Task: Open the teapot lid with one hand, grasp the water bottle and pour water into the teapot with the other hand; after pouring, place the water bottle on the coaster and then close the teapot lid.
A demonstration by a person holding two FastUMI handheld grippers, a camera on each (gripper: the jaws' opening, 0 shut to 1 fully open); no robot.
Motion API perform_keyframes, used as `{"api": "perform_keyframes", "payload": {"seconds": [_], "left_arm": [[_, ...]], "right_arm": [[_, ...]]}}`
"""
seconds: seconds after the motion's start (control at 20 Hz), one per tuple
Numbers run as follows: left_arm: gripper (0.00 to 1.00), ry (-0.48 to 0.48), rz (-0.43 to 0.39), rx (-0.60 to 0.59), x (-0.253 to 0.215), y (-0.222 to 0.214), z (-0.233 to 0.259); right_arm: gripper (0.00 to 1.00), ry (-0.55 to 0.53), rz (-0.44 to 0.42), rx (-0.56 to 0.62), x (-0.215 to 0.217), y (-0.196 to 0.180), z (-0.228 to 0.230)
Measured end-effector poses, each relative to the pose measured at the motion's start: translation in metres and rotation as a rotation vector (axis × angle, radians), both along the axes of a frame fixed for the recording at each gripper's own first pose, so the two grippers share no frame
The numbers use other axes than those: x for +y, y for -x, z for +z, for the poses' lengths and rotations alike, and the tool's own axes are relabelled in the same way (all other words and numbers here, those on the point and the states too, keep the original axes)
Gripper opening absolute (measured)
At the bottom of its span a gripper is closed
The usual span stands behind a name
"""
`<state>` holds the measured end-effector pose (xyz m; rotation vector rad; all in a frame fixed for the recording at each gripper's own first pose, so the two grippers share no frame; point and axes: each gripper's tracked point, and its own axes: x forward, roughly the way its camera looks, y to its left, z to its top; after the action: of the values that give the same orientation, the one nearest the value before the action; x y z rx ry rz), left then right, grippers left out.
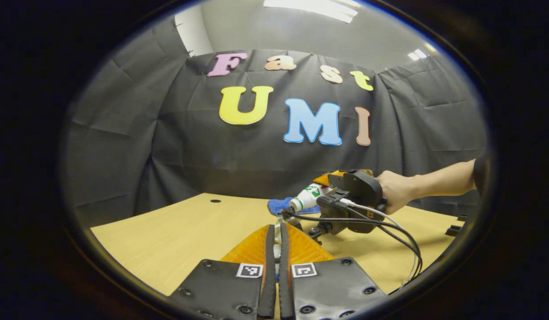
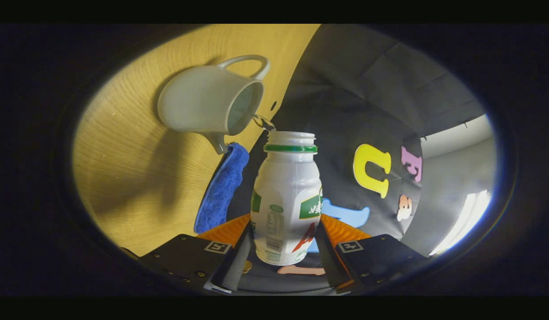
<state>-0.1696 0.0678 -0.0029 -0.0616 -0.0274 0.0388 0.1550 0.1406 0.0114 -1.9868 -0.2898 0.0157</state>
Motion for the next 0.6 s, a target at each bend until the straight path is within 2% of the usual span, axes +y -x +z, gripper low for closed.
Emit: {"api": "perform_keyframes", "payload": {"seconds": [0.6], "left_arm": [[0.13,-0.006,-0.001,0.001,-0.0003,0.0003,-0.0001]], "right_arm": [[0.72,0.052,0.007,-0.008,0.0002,-0.0012,0.0044]]}}
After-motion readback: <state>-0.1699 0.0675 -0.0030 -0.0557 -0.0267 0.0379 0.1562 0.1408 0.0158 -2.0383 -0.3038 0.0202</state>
